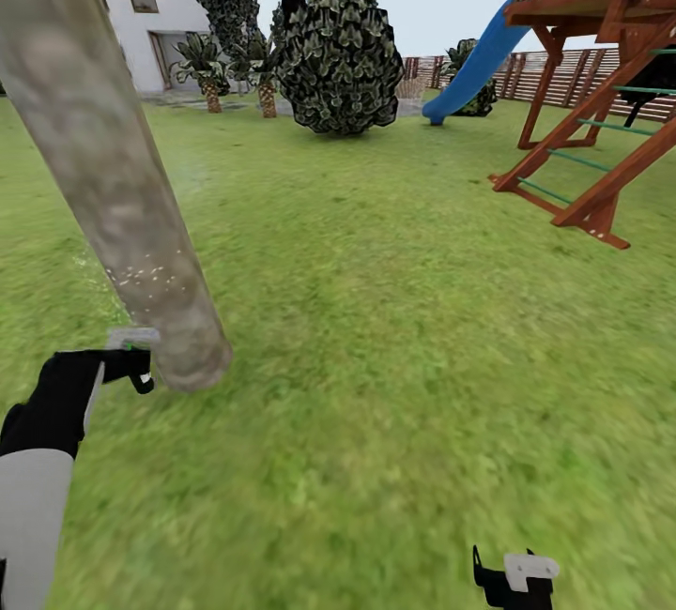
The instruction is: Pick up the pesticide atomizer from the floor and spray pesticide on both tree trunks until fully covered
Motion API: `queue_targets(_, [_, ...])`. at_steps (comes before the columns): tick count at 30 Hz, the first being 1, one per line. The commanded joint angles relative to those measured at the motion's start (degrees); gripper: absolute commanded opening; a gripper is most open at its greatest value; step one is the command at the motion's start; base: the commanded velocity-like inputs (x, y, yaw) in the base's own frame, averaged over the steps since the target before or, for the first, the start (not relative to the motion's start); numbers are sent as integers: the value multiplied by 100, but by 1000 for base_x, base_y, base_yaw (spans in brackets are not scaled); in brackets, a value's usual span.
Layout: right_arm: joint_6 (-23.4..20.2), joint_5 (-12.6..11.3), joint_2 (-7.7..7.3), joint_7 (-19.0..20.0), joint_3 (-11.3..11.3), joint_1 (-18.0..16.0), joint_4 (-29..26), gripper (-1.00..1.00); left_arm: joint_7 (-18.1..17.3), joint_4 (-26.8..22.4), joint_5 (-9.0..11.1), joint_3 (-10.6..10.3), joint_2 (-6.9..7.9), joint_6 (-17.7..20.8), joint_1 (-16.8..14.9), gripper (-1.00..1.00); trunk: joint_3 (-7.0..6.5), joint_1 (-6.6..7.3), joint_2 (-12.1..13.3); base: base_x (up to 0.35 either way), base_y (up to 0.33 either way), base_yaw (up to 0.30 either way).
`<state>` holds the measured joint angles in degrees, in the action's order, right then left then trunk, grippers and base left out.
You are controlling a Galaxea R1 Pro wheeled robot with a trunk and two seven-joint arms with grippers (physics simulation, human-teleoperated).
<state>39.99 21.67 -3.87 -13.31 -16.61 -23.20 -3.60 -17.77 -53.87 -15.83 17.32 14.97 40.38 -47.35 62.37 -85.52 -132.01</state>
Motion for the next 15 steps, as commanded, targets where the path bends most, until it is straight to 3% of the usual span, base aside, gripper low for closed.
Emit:
queue_targets(1, [0, -4, 0, 2, 0, 0, 0, 100, -7, 75, 63, 210, 61, -17, 111, -100, 0, 0, 0, 33, -18, 0])
queue_targets(3, [0, -2, 5, 2, 0, 0, 0, 100, -7, 100, 56, 253, 70, -43, 304, -100, 0, 0, 0, 9, -5, 0])
queue_targets(10, [0, -1, 9, 4, 0, 0, 0, 100, 81, 76, 87, 220, -94, -47, 358, -100, 0, 0, 0, 11, 0, 124])
queue_targets(13, [0, -2, 9, 4, 0, 0, 0, 100, 55, 56, 101, 215, -114, -48, 358, -100, 0, 0, 0, 307, 0, 8])
queue_targets(15, [0, 0, 9, 4, 0, 0, 0, 100, 62, 60, 101, 212, -238, -48, 358, -100, 0, 0, 0, 333, 0, 1])
